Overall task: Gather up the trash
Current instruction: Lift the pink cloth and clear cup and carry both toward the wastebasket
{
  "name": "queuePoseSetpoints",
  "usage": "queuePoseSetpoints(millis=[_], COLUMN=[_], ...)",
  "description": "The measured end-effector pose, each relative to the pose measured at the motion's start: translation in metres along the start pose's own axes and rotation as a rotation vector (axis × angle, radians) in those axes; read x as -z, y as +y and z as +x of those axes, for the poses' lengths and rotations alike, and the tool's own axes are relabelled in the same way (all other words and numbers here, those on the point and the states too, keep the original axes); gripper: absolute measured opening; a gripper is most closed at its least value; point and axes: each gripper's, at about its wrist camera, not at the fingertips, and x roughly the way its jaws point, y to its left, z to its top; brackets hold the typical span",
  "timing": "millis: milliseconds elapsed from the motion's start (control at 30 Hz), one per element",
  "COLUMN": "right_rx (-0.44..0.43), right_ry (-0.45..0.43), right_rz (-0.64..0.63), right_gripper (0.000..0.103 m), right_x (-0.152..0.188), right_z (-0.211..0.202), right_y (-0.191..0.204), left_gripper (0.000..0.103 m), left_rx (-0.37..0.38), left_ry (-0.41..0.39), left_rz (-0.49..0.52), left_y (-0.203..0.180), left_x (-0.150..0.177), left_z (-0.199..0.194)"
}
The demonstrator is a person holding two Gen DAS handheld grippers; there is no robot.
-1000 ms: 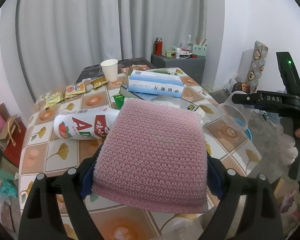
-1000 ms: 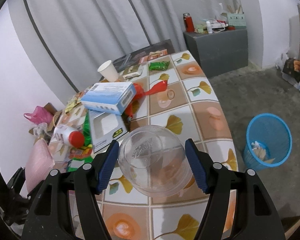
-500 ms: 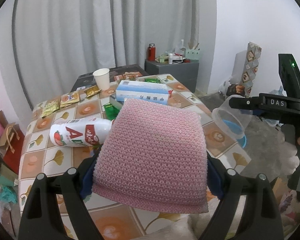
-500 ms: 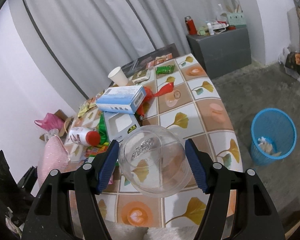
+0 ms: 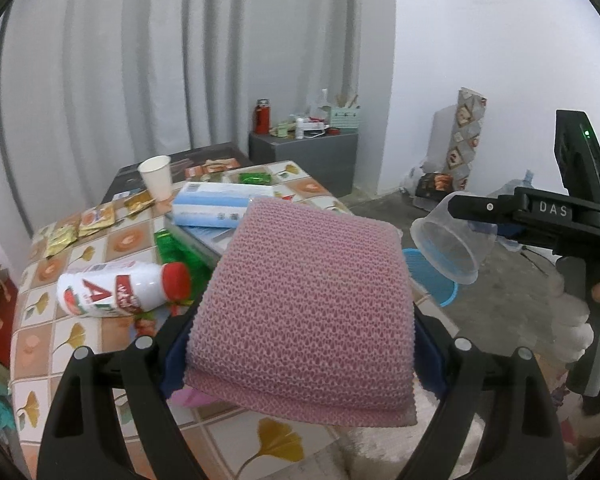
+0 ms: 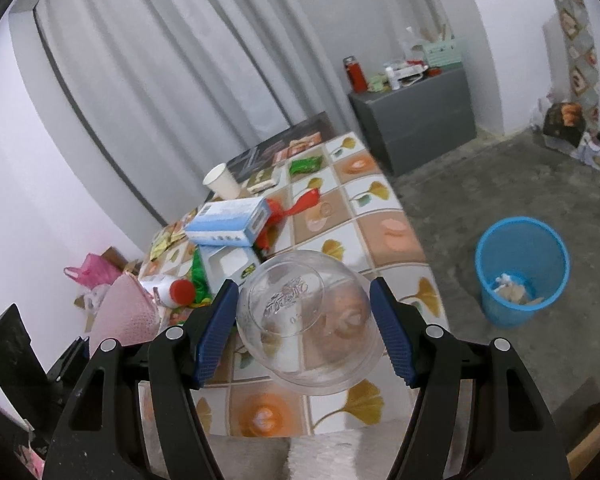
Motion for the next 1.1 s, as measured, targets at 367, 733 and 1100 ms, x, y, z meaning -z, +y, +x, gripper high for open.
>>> queuePoseSetpoints(millis=[367,733,1100], right_rx=[0.051,0.074,0.099], right_ry=[-0.097,-0.141,-0.16], right_rz=[0.071,0.147,0.217], right_gripper=[0.063,0.063,0.063], right_x=[-0.001,-0.001,0.0], right_z=[-0.036,-0.059,-0.067], right_y=[-0.033,-0.073,-0.105], left_gripper=[0.086,0.086,0.086], left_rx=[0.075,0.118,0.163], left_ry=[0.016,0.031,0.052], left_rz=[0.056,0.114,0.16], left_y=[-0.037,-0.078,-0.108], left_x=[-0.013,-0.028,-0.042], left_z=[0.016,0.034,0.054])
